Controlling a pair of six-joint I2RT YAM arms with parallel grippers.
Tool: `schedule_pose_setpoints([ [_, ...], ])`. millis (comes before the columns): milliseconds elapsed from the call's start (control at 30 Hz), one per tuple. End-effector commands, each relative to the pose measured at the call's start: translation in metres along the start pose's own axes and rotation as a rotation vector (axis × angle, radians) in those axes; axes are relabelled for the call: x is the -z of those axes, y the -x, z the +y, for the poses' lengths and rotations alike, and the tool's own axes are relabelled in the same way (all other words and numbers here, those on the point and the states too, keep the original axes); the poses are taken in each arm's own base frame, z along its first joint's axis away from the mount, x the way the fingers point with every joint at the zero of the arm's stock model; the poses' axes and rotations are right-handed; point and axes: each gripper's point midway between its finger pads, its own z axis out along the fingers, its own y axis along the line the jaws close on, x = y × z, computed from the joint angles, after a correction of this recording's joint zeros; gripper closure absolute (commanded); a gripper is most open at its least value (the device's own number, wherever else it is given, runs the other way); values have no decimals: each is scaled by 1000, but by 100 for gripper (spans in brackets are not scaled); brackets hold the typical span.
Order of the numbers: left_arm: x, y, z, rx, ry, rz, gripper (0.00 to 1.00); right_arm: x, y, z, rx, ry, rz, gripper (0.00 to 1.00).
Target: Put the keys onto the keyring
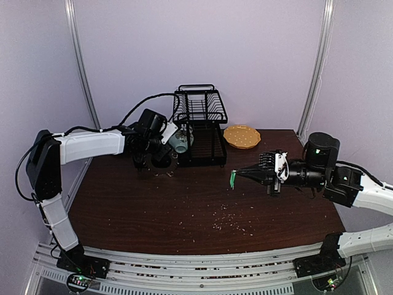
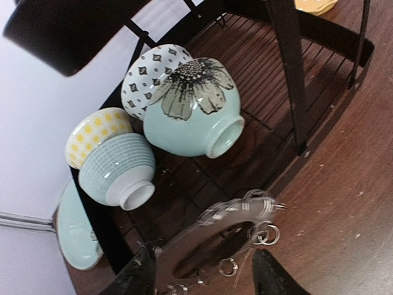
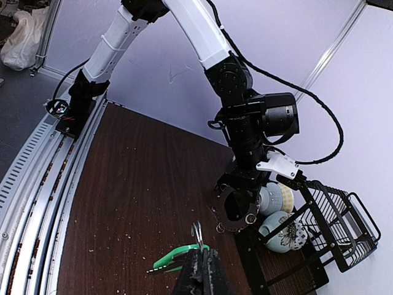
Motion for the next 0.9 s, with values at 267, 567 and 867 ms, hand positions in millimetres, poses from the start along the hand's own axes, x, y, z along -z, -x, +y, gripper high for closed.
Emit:
schedule_pose_setpoints([
  [267,11,-42,70,-147,-250,-105,9,5,14,-2,20,5,-49,100],
  [567,32,-79,90,421,-156,-110,7,5,9,0,11,-4,-50,100],
  [867,20,-145,62,878,-226,-308,2,4,12,1,17,8,-60,100],
])
